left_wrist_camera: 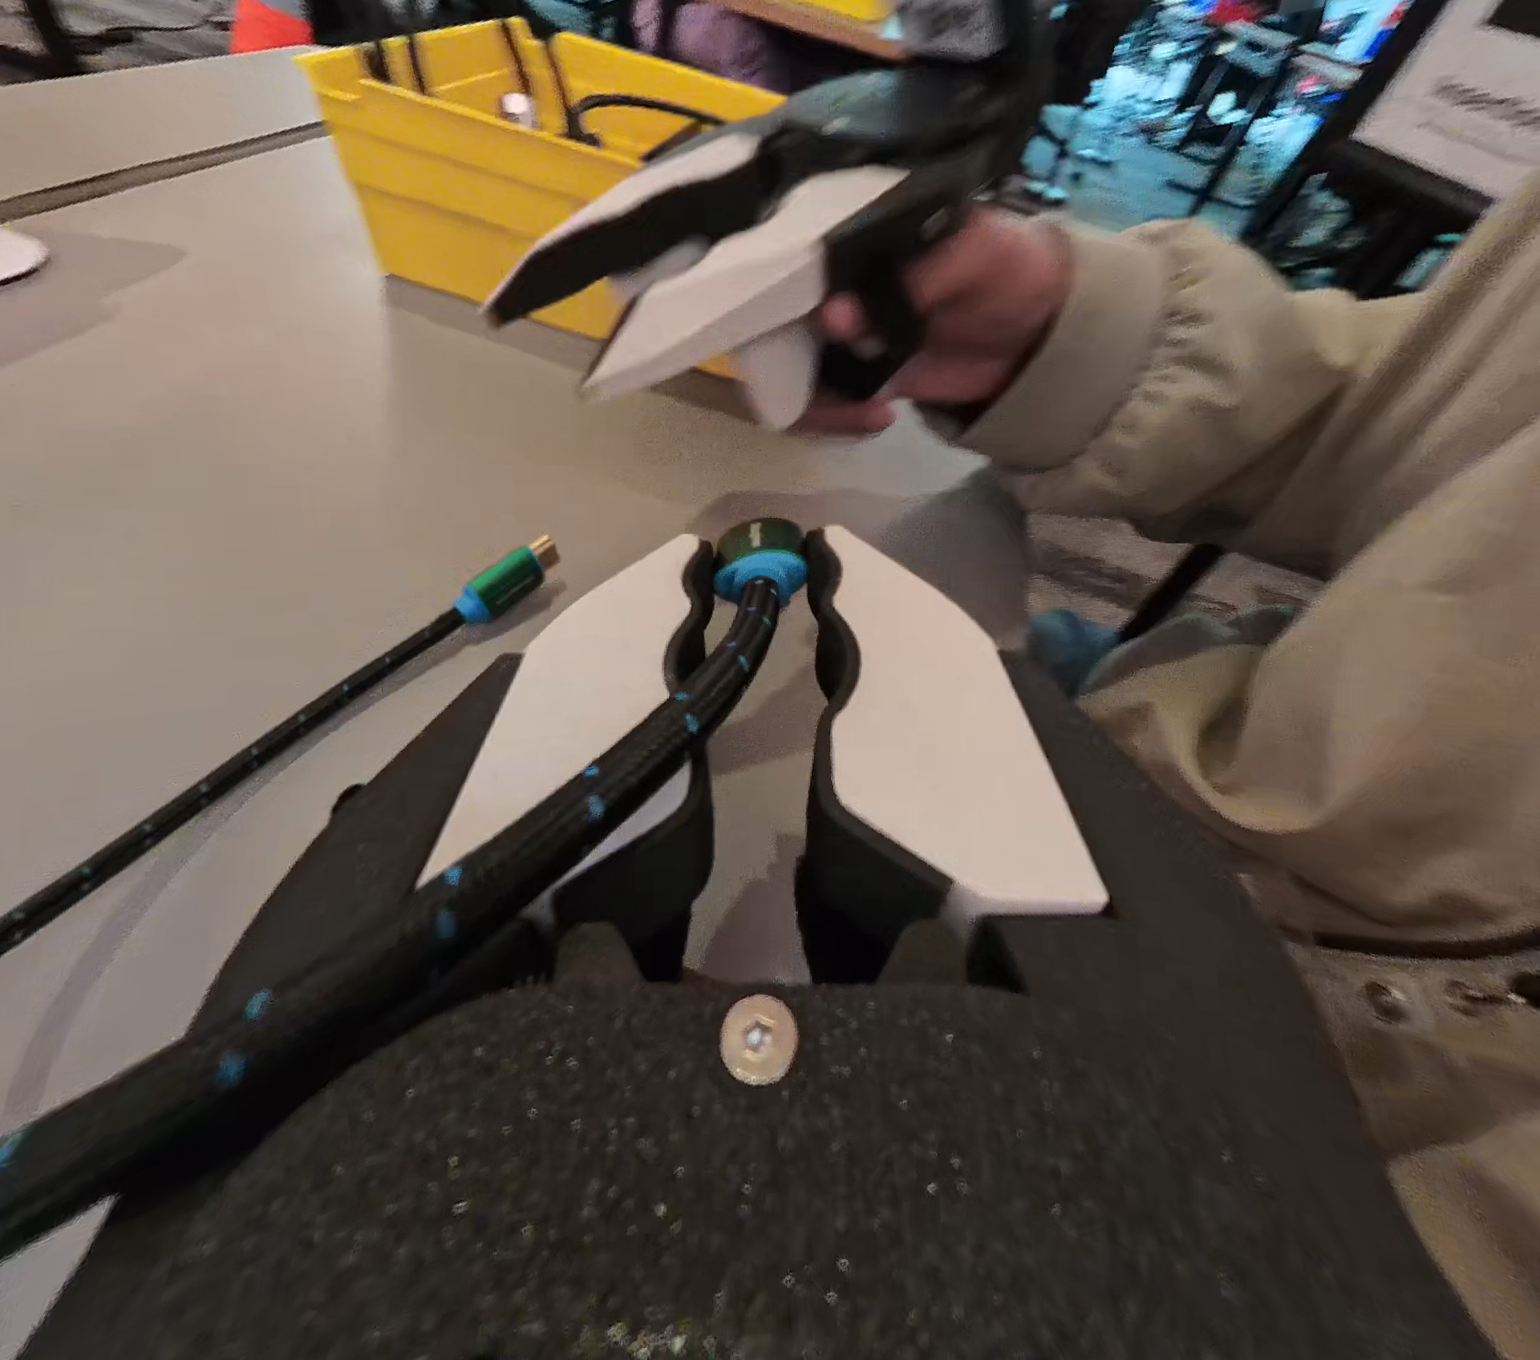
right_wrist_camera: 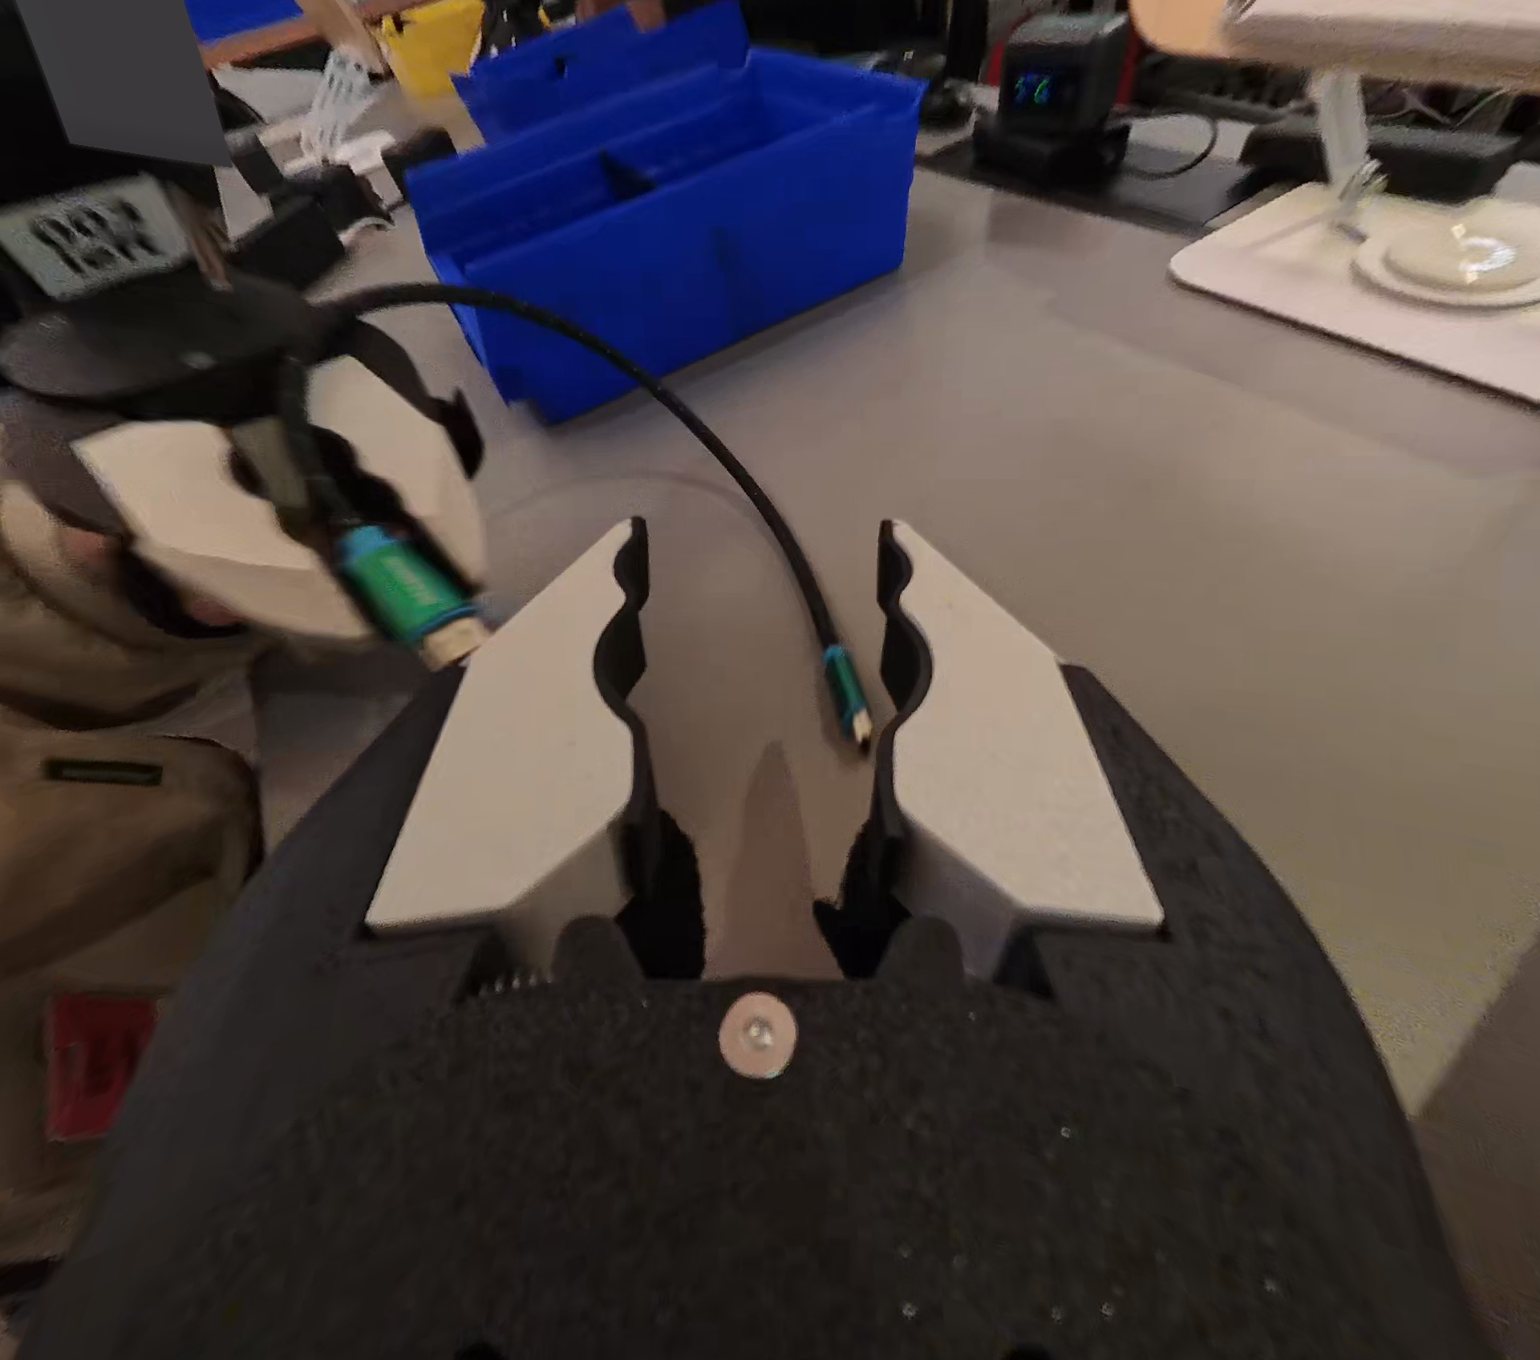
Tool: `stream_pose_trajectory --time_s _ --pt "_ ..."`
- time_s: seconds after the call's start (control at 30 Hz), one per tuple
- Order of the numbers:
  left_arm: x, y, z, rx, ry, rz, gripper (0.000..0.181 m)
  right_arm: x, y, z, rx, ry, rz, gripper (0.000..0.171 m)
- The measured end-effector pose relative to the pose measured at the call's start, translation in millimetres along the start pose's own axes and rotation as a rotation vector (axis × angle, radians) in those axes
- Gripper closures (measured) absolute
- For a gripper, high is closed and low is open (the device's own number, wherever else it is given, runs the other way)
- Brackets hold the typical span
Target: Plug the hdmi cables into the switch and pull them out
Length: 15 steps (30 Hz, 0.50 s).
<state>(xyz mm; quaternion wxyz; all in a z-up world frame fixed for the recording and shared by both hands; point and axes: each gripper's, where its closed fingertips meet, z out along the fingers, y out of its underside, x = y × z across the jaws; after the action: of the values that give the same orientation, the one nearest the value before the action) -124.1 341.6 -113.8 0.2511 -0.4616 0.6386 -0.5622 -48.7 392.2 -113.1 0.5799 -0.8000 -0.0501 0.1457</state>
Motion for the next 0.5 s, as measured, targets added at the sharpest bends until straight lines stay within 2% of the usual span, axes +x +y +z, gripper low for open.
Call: stream_pose_trajectory --time_s 0.1,0.17,0.27,0.4,0.43,0.47,0.5 --pt "25.5 -3.6 1.5 0.017 0.139 -0.012 0.160 -12.1 11.9 25.5 -0.053 -0.051 -0.041 0.117" --pt "38.9 -3.3 3.5 0.014 0.207 -0.015 0.160 -24.6 9.4 40.2 -0.083 -0.083 -0.148 0.118" --pt "52.4 -1.9 9.2 0.004 0.262 -0.012 0.160 -43.2 5.9 65.7 -0.113 -0.142 -0.288 0.126" --pt "63.0 -1.3 14.4 -0.005 0.298 -0.016 0.160 -54.8 27.2 97.4 -0.234 -0.205 -0.387 0.126" --pt "64.2 -0.5 15.0 -0.009 0.302 -0.018 0.160 -53.5 27.8 102.2 -0.231 -0.192 -0.418 0.132" --pt "64.7 0.7 15.8 -0.014 0.302 -0.022 0.160 -52.1 25.1 104.7 -0.209 -0.175 -0.443 0.151" --pt "64.8 2.8 16.7 -0.021 0.304 -0.028 0.160 -54.0 22.0 104.7 -0.180 -0.183 -0.478 0.162"
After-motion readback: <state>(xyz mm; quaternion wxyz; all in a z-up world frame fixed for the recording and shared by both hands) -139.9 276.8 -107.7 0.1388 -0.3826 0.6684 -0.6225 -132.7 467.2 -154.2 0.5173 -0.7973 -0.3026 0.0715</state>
